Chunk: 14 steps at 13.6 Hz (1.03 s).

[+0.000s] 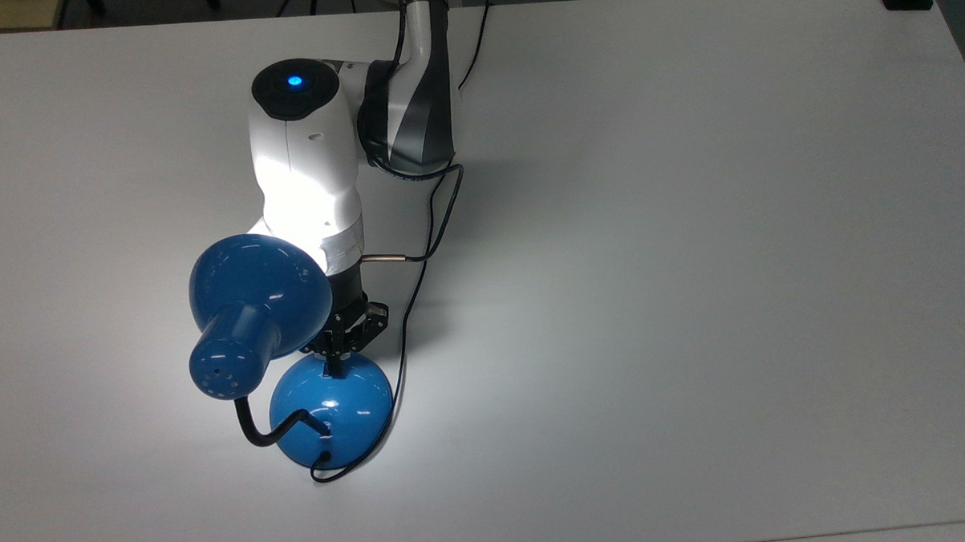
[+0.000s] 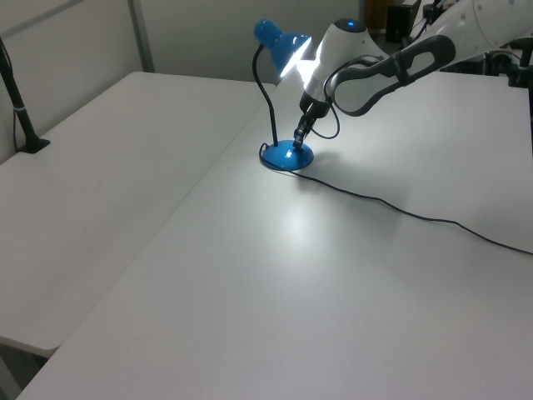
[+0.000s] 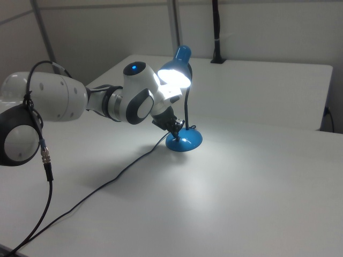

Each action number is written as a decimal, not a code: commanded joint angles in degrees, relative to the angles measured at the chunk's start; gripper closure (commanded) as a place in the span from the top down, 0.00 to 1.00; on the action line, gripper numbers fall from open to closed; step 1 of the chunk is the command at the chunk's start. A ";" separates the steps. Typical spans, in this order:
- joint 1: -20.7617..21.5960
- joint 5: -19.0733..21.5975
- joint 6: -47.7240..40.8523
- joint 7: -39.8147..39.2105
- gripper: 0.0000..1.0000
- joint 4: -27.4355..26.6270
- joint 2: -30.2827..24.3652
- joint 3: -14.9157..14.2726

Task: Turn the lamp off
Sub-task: 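Press down on the base switch with the gripper fingers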

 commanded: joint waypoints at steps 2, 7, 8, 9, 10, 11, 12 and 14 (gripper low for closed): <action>0.01 0.44 1.31 -1.06 0.00 -1.81 -0.42 -0.34; 0.01 0.35 1.31 -2.46 0.00 -4.36 -0.51 -0.34; -0.07 0.44 1.31 -2.55 0.00 -4.45 -0.51 -0.34; -0.07 0.44 1.31 -2.64 0.00 -4.80 -0.51 -0.43; -0.07 0.44 1.31 -3.07 0.00 -5.24 -0.51 -0.34; -0.16 0.44 1.39 -3.08 0.00 -5.94 -0.43 -0.34; -0.16 0.44 1.48 -3.08 0.00 -6.99 -0.42 -0.34; -0.16 0.44 1.66 -3.16 0.00 -8.48 -0.34 -0.34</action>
